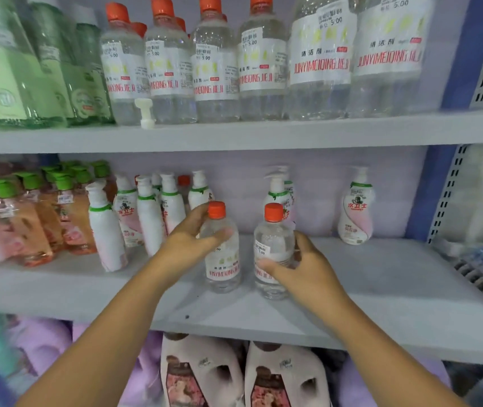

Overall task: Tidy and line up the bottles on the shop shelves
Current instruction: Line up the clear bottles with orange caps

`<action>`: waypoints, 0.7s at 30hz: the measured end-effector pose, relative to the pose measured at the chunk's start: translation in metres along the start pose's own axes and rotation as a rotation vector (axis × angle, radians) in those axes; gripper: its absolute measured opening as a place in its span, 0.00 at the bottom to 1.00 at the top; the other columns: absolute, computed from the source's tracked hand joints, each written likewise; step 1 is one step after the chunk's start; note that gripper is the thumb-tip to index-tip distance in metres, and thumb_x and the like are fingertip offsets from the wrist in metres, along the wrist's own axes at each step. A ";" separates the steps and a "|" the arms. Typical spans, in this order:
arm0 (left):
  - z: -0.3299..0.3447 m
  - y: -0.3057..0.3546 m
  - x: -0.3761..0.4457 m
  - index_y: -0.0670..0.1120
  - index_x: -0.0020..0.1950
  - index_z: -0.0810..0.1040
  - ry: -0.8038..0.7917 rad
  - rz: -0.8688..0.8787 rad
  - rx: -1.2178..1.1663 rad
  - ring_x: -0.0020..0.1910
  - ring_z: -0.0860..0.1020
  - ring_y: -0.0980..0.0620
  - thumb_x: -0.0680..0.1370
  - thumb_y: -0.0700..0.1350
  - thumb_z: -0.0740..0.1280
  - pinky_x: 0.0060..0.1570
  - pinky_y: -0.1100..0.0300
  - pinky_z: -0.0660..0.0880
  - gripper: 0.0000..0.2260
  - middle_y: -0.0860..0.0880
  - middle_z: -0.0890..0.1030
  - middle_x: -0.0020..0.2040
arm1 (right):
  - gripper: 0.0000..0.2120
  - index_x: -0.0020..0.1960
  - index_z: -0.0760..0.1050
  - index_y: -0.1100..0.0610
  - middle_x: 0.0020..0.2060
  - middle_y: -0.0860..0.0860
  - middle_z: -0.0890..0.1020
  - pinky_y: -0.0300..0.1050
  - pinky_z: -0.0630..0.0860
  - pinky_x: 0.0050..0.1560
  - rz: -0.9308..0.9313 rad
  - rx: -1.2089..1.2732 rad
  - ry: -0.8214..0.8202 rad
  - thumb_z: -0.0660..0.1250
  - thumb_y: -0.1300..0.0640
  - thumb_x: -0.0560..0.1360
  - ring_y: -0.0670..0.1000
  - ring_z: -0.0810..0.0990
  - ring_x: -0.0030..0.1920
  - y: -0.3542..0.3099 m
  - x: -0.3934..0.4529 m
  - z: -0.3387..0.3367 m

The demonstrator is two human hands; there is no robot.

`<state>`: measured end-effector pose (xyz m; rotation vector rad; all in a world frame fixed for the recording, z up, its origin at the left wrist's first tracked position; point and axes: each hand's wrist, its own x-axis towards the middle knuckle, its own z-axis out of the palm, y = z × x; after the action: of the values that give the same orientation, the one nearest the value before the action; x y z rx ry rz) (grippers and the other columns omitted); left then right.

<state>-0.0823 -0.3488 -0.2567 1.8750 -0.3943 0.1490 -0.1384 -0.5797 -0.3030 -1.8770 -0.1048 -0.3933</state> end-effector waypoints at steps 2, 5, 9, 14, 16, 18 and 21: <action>0.007 -0.010 -0.010 0.66 0.62 0.73 0.060 -0.046 0.061 0.51 0.80 0.71 0.73 0.53 0.79 0.48 0.68 0.76 0.23 0.65 0.82 0.55 | 0.27 0.57 0.72 0.31 0.51 0.29 0.82 0.23 0.74 0.41 0.001 0.010 -0.039 0.81 0.44 0.64 0.30 0.81 0.50 -0.001 -0.003 0.000; 0.007 -0.019 -0.015 0.63 0.61 0.74 0.089 -0.048 0.066 0.49 0.83 0.65 0.69 0.51 0.82 0.47 0.66 0.79 0.25 0.61 0.85 0.53 | 0.25 0.53 0.73 0.33 0.47 0.31 0.83 0.23 0.74 0.40 0.024 -0.013 -0.029 0.82 0.47 0.64 0.29 0.80 0.48 -0.004 -0.008 0.002; -0.007 -0.011 -0.031 0.64 0.59 0.76 0.058 0.011 0.043 0.48 0.83 0.66 0.69 0.50 0.82 0.39 0.73 0.78 0.24 0.67 0.84 0.51 | 0.22 0.51 0.75 0.38 0.44 0.26 0.81 0.22 0.73 0.37 0.020 -0.045 0.006 0.83 0.52 0.65 0.30 0.81 0.44 -0.016 -0.019 0.006; -0.044 0.019 -0.081 0.66 0.58 0.80 0.021 0.122 0.000 0.51 0.84 0.63 0.68 0.51 0.82 0.47 0.66 0.81 0.23 0.62 0.86 0.53 | 0.22 0.53 0.78 0.40 0.46 0.30 0.84 0.28 0.75 0.40 0.018 -0.030 0.051 0.83 0.51 0.63 0.34 0.82 0.46 -0.056 -0.055 0.009; -0.067 0.043 -0.103 0.66 0.60 0.80 0.001 0.225 -0.052 0.51 0.84 0.62 0.65 0.54 0.83 0.44 0.70 0.80 0.26 0.60 0.86 0.53 | 0.23 0.54 0.80 0.39 0.48 0.35 0.86 0.28 0.77 0.42 -0.029 -0.001 0.075 0.83 0.48 0.61 0.37 0.84 0.48 -0.085 -0.075 0.010; -0.091 0.073 -0.117 0.65 0.63 0.79 -0.025 0.323 -0.116 0.52 0.85 0.61 0.65 0.57 0.80 0.44 0.71 0.79 0.27 0.60 0.86 0.55 | 0.24 0.53 0.80 0.36 0.49 0.38 0.87 0.27 0.77 0.45 -0.107 -0.005 0.094 0.81 0.42 0.58 0.37 0.84 0.50 -0.123 -0.093 0.011; -0.119 0.115 -0.127 0.66 0.66 0.78 -0.021 0.467 -0.126 0.55 0.83 0.64 0.66 0.62 0.76 0.46 0.66 0.80 0.28 0.63 0.85 0.57 | 0.25 0.54 0.81 0.36 0.50 0.40 0.87 0.32 0.80 0.46 -0.221 -0.004 0.113 0.80 0.40 0.58 0.40 0.85 0.51 -0.179 -0.106 0.009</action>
<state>-0.2299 -0.2453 -0.1515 1.6357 -0.8337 0.4086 -0.2836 -0.4980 -0.1780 -1.8483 -0.2362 -0.6501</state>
